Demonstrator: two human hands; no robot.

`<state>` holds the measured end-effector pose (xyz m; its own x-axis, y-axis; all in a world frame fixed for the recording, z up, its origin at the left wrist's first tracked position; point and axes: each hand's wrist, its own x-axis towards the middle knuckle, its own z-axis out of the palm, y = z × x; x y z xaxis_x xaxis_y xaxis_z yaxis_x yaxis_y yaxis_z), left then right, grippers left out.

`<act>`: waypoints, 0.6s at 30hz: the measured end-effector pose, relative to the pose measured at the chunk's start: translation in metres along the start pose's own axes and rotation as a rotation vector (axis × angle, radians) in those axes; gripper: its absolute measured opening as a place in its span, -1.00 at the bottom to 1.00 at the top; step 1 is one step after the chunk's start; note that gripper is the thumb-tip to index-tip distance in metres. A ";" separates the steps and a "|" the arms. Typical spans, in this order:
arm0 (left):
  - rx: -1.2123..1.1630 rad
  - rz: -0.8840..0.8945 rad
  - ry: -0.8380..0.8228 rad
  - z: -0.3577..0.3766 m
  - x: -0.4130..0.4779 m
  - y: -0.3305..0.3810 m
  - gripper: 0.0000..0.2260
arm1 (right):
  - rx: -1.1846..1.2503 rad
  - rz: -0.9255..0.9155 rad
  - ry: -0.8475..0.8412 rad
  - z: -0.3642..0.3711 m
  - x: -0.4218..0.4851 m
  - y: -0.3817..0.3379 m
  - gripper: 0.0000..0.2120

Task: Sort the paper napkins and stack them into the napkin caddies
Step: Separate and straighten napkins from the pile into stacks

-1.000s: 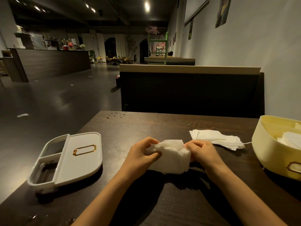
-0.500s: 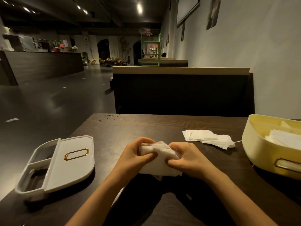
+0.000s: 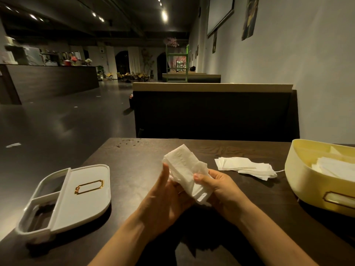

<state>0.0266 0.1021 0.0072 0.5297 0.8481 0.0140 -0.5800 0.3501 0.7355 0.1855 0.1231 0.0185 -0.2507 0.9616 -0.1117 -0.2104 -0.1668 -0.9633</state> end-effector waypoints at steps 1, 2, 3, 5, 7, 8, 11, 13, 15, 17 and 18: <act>0.027 0.019 0.043 0.002 0.001 -0.001 -0.13 | -0.014 -0.001 0.002 0.002 0.000 0.002 -0.80; 0.064 0.040 0.117 0.003 0.002 -0.003 -0.17 | -0.028 -0.008 -0.002 0.004 0.000 0.005 -0.81; 0.101 0.060 0.202 0.003 0.003 -0.005 -0.24 | -0.043 -0.015 -0.009 0.008 -0.001 0.008 -0.81; 0.133 0.104 0.344 0.002 0.006 -0.008 -0.45 | -0.098 -0.022 -0.008 0.014 0.000 0.015 -0.82; 0.129 0.137 0.400 0.000 0.007 -0.008 -0.59 | -0.201 -0.039 0.000 0.015 0.001 0.018 -0.82; 0.130 0.143 0.406 0.000 0.007 -0.007 -0.66 | -0.325 -0.076 0.031 0.010 0.002 0.016 -0.82; 0.109 0.143 0.426 -0.005 0.005 -0.001 -0.77 | -0.815 -0.278 0.270 -0.022 0.014 0.003 -0.79; 0.085 0.120 0.402 -0.006 0.005 0.000 -0.71 | -1.056 -0.384 0.493 -0.054 0.024 -0.008 -0.74; 0.071 0.090 0.388 -0.004 0.006 -0.002 -0.76 | -1.365 -0.349 0.649 -0.087 0.033 -0.014 -0.60; 0.060 0.069 0.381 -0.001 0.007 -0.003 -0.82 | -1.592 -0.197 0.649 -0.115 0.040 -0.014 -0.45; 0.060 0.063 0.383 0.001 0.007 -0.003 -0.84 | -1.652 -0.142 0.621 -0.126 0.044 -0.014 -0.40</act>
<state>0.0327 0.1062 0.0060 0.2185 0.9582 -0.1848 -0.5610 0.2782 0.7796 0.2961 0.1955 -0.0035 0.1270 0.9463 0.2972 0.9854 -0.0860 -0.1472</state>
